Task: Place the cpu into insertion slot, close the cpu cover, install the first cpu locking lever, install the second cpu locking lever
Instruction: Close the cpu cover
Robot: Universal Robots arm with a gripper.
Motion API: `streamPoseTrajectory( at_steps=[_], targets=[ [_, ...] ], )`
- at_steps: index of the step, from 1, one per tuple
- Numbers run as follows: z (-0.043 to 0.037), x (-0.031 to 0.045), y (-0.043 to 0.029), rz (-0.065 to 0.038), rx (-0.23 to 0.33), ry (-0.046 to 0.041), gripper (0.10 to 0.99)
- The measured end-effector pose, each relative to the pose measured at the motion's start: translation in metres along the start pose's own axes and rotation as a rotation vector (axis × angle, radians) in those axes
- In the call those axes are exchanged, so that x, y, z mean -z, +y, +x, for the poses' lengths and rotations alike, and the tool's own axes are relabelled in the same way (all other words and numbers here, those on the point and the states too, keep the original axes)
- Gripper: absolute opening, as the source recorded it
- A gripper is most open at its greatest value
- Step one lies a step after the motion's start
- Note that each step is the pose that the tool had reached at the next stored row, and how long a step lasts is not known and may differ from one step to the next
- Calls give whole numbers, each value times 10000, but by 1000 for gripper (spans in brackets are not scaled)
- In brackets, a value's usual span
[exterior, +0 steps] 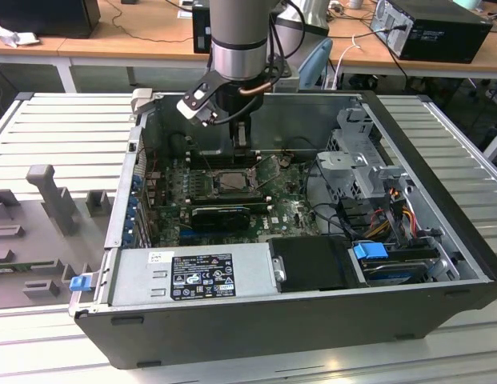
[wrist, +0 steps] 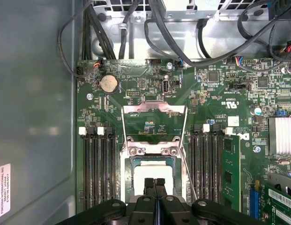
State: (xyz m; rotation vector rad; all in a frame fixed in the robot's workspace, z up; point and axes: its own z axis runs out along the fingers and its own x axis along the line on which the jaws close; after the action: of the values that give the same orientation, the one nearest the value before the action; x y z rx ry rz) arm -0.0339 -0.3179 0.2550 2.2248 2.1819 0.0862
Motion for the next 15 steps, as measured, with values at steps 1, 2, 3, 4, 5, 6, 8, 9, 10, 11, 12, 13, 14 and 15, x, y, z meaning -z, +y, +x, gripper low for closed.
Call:
streamPoseTrajectory(
  at_steps=[1,2,3,4,5,6,8,9,10,11,12,13,14,15],
  targets=[
    [0,7,1,1,4,-2,106],
    [1,9,1,-1,6,1,106],
    [1,9,5,0,12,2,106],
    [1,10,15,1,19,0,106],
    [1,10,22,1,23,1,106],
    [2,10,28,1,28,1,106],
    [2,10,37,1,39,2,106],
    [2,10,38,1,42,2,106],
    [2,10,39,1,45,3,106],
    [3,10,41,0,51,4,106],
    [3,11,42,1,59,4,106],
    [3,12,44,1,64,3,106],
    [3,14,46,1,71,3,106],
    [3,15,47,1,73,4,106]
  ],
)
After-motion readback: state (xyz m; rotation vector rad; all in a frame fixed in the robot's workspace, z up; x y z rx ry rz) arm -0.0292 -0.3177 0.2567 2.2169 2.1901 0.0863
